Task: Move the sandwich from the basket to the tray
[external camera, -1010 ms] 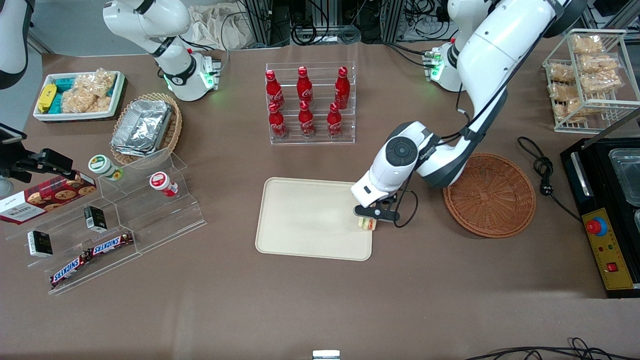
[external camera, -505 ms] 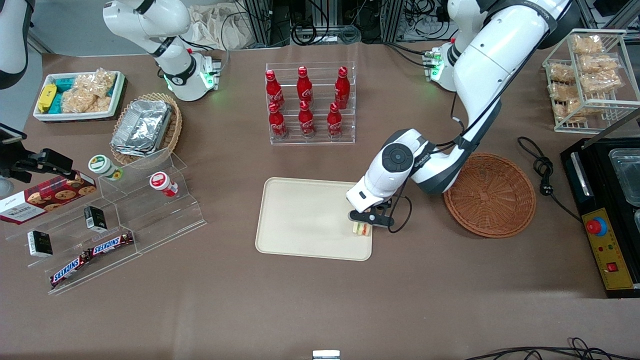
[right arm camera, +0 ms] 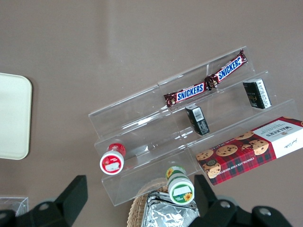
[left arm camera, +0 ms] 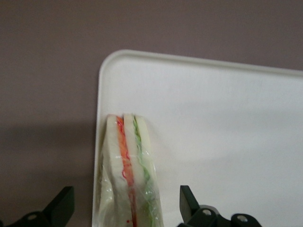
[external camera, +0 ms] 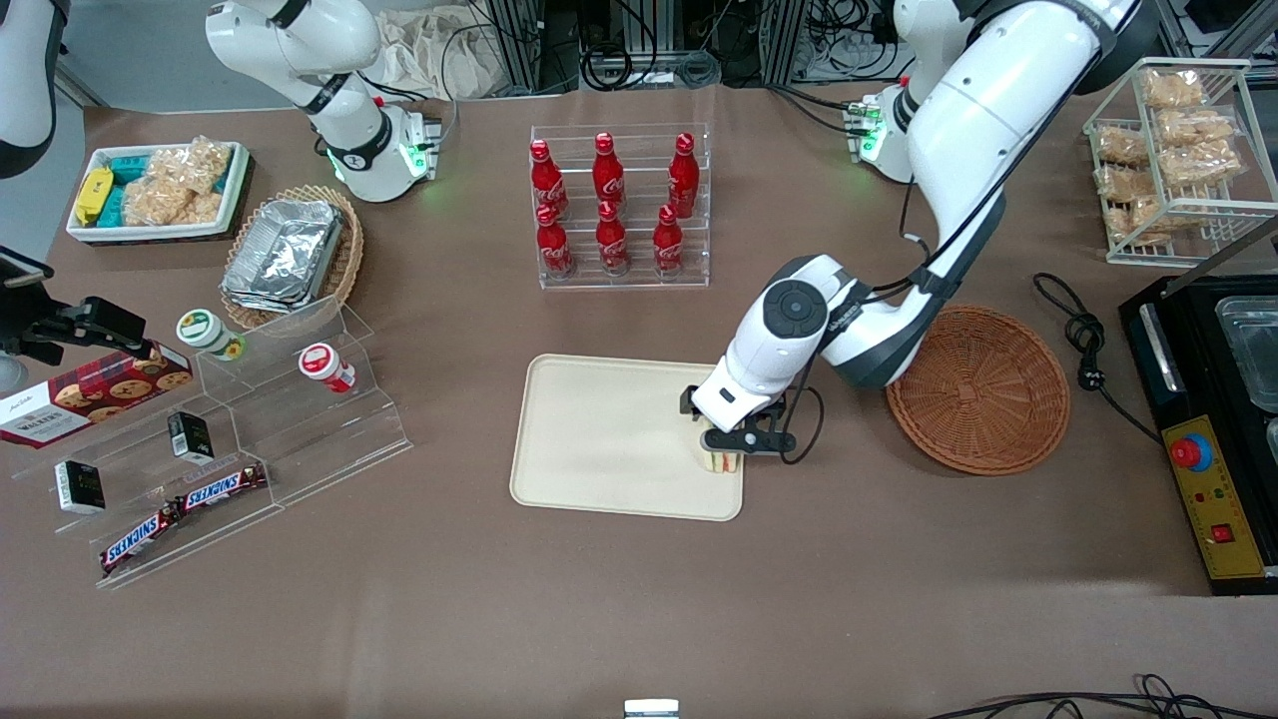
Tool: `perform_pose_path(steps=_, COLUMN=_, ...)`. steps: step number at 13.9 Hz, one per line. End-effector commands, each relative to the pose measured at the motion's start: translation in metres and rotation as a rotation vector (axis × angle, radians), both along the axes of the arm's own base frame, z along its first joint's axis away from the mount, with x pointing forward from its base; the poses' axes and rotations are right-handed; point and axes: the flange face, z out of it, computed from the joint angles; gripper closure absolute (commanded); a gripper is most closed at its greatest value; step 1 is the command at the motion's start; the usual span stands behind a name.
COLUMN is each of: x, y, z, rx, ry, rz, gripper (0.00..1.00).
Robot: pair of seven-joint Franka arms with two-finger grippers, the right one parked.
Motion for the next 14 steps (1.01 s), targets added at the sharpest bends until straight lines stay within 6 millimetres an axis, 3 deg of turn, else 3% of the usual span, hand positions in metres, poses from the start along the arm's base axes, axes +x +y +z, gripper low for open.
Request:
perform_pose_path(steps=1, x=0.016, y=0.044, z=0.065, rx=0.035, ry=-0.047, rz=0.103, gripper=0.0)
perform_pose_path(steps=2, x=0.017, y=0.051, z=0.082, rx=0.032, ry=-0.048, rz=0.12, gripper=0.0)
perform_pose_path(steps=5, x=0.02, y=0.105, z=0.138, rx=0.097, ry=-0.002, rz=0.191, gripper=0.0)
perform_pose_path(steps=7, x=0.017, y=0.138, z=0.184, rx=0.103, ry=0.069, rz=0.117, gripper=0.0)
perform_pose_path(steps=10, x=0.03, y=0.221, z=0.243, rx=0.143, ry=0.232, rz=0.044, gripper=0.0)
perform_pose_path(steps=12, x=0.021, y=0.264, z=0.282, rx=0.119, ry=0.226, rz=0.049, gripper=0.0)
perform_pose_path(steps=14, x=-0.003, y=0.306, z=0.315, rx=0.117, ry=0.217, rz=0.029, gripper=0.0)
